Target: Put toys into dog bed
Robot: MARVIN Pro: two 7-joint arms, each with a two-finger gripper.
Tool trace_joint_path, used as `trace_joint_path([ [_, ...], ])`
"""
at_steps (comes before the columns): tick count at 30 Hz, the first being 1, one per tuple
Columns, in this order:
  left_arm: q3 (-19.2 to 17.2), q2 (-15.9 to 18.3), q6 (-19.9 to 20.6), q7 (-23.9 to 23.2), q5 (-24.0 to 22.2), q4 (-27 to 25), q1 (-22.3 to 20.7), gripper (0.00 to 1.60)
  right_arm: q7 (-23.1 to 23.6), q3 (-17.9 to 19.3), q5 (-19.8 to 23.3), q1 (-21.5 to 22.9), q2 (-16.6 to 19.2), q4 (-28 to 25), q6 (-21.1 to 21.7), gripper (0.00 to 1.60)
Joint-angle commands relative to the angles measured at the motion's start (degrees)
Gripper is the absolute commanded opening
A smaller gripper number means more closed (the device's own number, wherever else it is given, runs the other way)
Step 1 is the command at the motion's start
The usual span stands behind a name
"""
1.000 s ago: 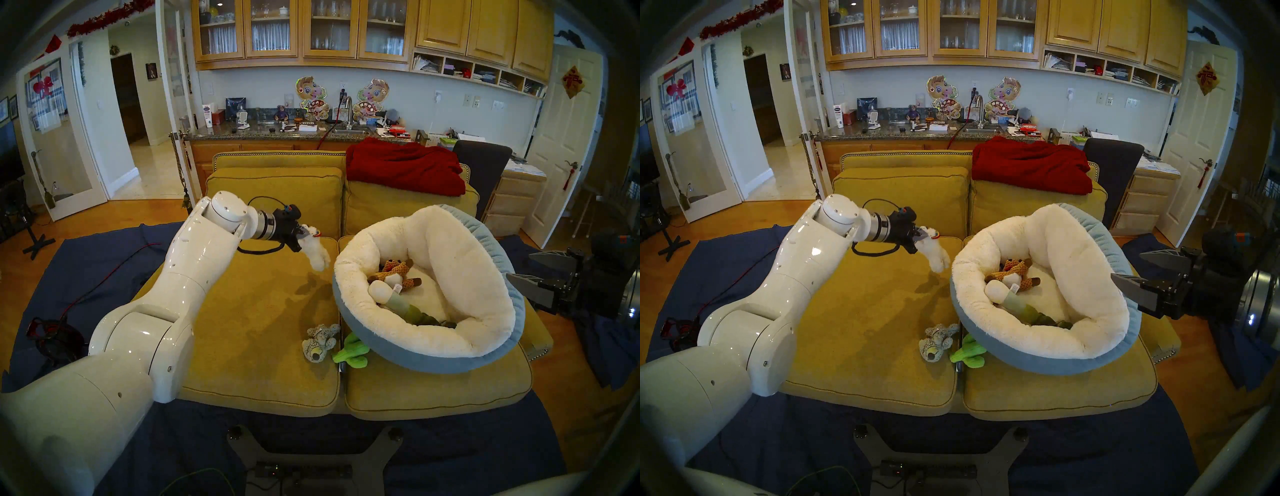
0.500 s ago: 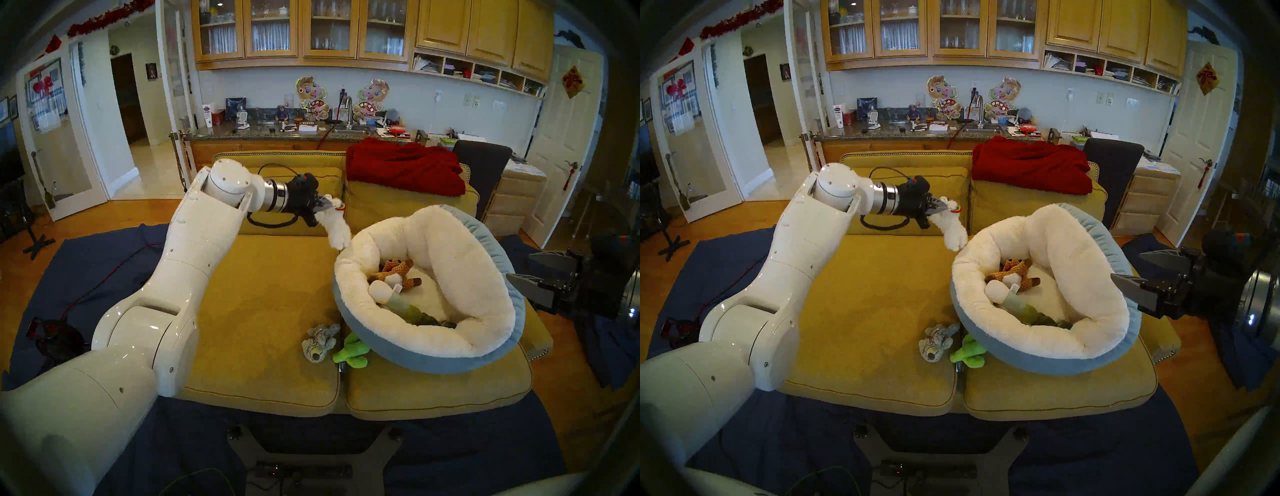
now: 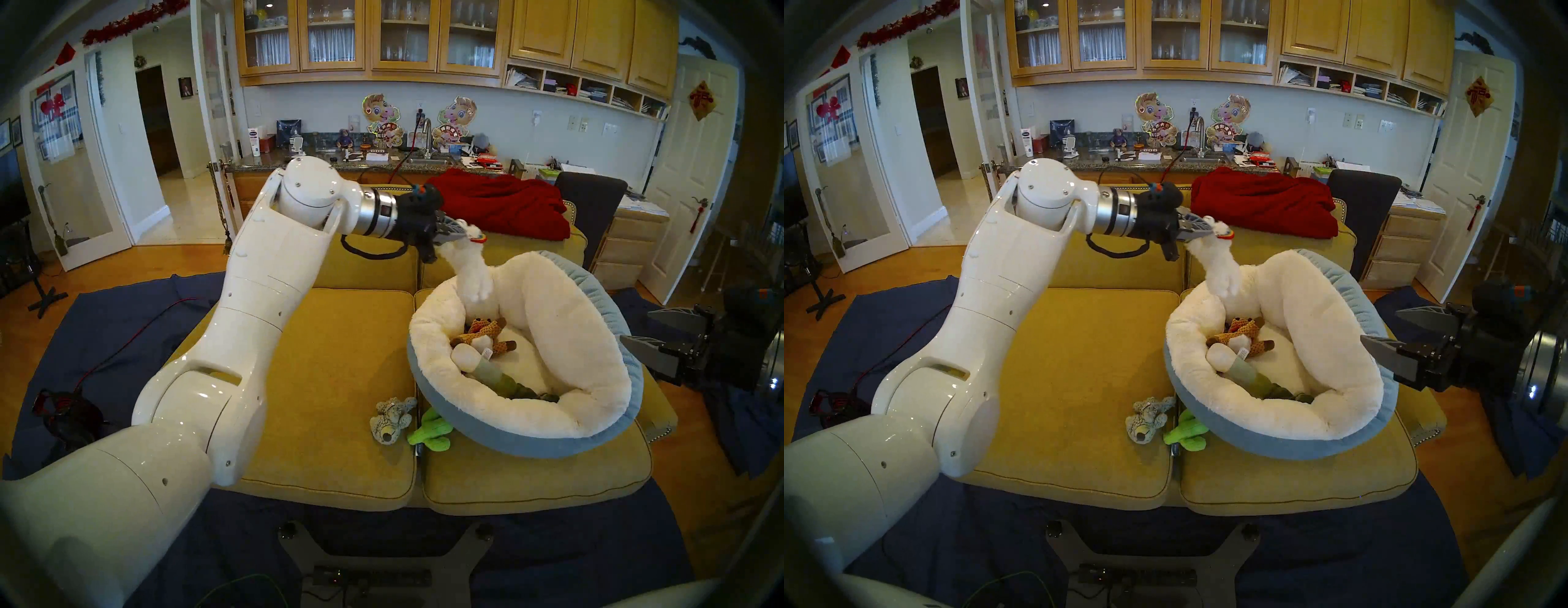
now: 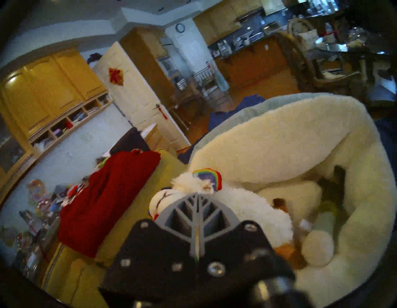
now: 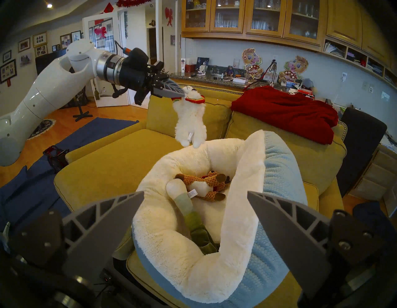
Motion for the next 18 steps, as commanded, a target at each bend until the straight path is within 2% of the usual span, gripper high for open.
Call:
trace_joint_path([
  [1, 2.7, -2.6, 7.4, 0.2, 1.1, -7.5, 3.5, 0.00, 0.0, 0.6, -0.1, 0.2, 0.1, 0.0, -0.1, 1.60],
  [2, 3.0, -2.8, 7.5, 0.5, 1.4, -7.0, 3.6, 0.00, 0.0, 0.7, -0.1, 0.2, 0.2, 0.0, -0.1, 1.60],
  [7, 4.5, -3.5, 14.0, 5.0, 5.3, -11.6, 7.5, 0.00, 0.1, 0.8, -0.1, 0.2, 0.2, 0.0, 0.0, 1.60],
  [8, 4.1, -4.1, 14.5, 7.0, 5.5, -12.4, 8.8, 0.00, 0.1, 0.8, -0.1, 0.2, 0.2, 0.0, 0.0, 1.60],
  [12, 2.5, -6.8, 15.3, 9.9, 9.0, -13.8, 12.6, 0.00, 0.1, 0.9, -0.1, 0.1, 0.2, 0.0, 0.0, 1.60],
  [14, 3.0, -6.9, 15.3, 12.8, 7.9, -13.5, 13.4, 0.00, 0.1, 0.9, -0.1, 0.1, 0.2, 0.0, 0.0, 1.60],
  [17, 2.8, -7.0, 15.5, 12.9, 7.4, -13.3, 14.0, 0.00, 0.2, 0.9, -0.1, 0.1, 0.2, 0.0, 0.0, 1.60],
  [18, 2.6, -6.7, 15.9, 11.8, 6.9, -13.5, 14.2, 0.19, 0.2, 0.9, -0.1, 0.1, 0.2, 0.0, 0.0, 1.60],
])
